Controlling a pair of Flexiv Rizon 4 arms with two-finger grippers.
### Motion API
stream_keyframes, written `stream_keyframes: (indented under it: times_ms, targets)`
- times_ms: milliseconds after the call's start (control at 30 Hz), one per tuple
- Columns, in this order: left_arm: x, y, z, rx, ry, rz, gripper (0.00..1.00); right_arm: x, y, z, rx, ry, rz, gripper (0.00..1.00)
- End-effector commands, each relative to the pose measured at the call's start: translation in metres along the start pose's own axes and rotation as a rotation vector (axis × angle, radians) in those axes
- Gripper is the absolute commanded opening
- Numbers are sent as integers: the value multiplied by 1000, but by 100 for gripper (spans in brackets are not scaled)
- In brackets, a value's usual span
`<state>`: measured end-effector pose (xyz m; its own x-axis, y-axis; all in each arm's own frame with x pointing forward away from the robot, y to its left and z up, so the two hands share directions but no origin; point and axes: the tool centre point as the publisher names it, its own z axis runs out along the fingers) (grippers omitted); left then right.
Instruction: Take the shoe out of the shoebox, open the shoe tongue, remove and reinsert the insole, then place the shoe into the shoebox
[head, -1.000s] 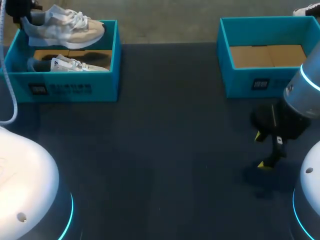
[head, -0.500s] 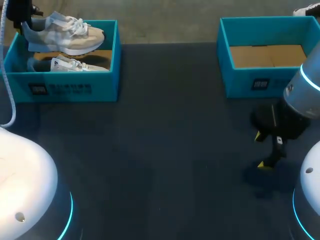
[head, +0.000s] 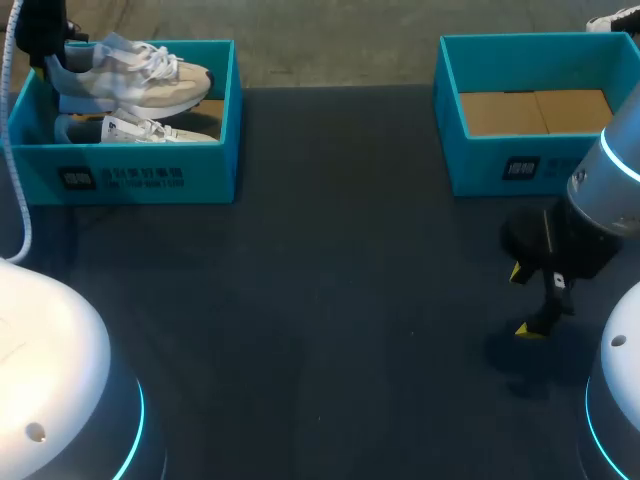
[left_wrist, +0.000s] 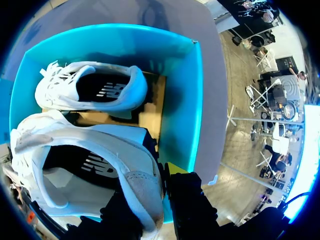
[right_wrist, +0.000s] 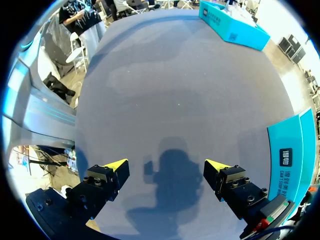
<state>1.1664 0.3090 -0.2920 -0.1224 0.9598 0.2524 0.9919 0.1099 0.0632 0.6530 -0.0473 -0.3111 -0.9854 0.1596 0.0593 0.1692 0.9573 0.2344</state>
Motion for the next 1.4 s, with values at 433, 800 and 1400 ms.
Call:
stream_keyframes:
  times_ms: [433, 800, 1400]
  targets:
    - [-8, 22, 8, -7, 11, -24, 0, 1, -1, 0, 0, -3, -1, 100]
    - [-13, 25, 15, -22, 1, -38, 0, 1, -1, 0, 0, -3, -1, 100]
    - [-26, 20, 38, -51, 1, -23, 0, 1, -1, 0, 0, -3, -1, 100]
